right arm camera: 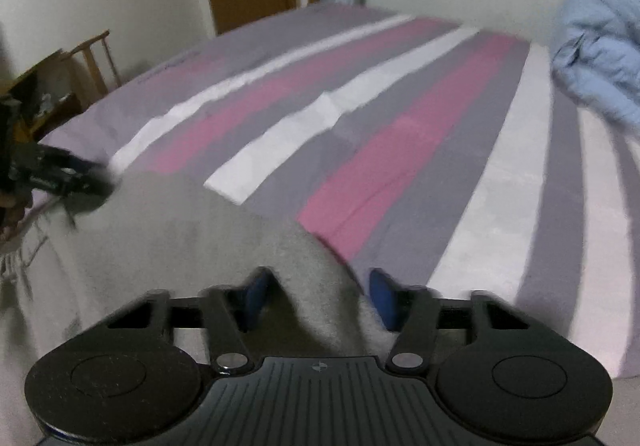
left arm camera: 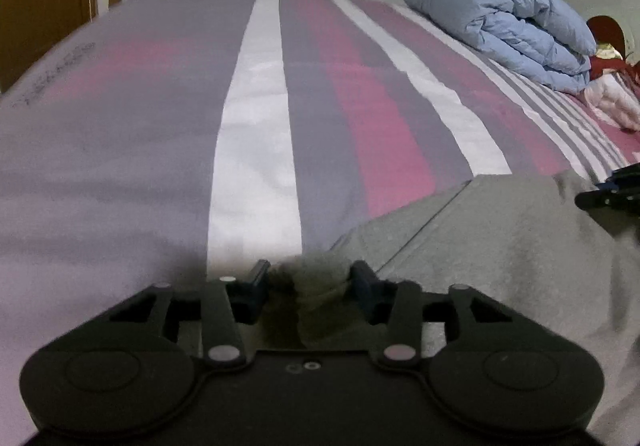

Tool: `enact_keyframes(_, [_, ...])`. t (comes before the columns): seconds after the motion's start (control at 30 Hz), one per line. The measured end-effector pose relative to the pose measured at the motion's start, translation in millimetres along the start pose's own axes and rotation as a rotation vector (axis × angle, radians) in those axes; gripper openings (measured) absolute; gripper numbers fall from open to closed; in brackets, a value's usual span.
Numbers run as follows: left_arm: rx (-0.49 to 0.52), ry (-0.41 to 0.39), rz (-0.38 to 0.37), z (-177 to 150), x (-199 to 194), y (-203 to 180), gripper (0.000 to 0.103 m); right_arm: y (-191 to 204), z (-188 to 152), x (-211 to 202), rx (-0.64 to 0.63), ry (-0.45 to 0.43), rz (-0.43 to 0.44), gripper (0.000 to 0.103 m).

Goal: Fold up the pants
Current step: 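Grasp the waistband with the left gripper while the right gripper grasps a leg hem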

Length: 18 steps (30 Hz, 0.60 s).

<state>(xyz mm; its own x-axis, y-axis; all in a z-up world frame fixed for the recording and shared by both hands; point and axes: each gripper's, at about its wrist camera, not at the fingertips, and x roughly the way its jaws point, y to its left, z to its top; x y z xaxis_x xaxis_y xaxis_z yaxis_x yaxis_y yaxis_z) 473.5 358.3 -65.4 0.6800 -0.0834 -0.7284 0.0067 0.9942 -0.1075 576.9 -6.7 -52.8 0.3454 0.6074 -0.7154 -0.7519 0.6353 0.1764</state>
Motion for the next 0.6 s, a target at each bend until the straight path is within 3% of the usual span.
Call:
enact_keyframes(0.07, [0.028,-0.052,0.004,-2.7,-9.8,-5.6,0.019,4.9,-4.1,-9.5,-0.008,-0.028,-0.018,0.009])
enact_keyframes(0.17, [0.035,-0.164,-0.024,-8.6,-40.0,-8.1,0.013,22.3,-12.4,-48.4,-0.034,-0.136,-0.042,0.008])
enact_keyframes(0.3, [0.038,-0.324,-0.085,-19.8,-96.1,-12.3,0.012,67.1,-30.3,-107.9,-0.134,-0.247,-0.106,0.008])
enact_keyframes(0.4, [0.101,-0.41,-0.114,-38.2,-140.2,-21.8,0.012,104.9,-55.4,-148.0,-0.246,-0.317,-0.188,0.008])
enact_keyframes(0.6, [0.139,-0.484,-0.147,-98.9,-193.9,-43.3,0.012,169.8,-135.3,-190.4,-0.389,-0.4,-0.29,0.008])
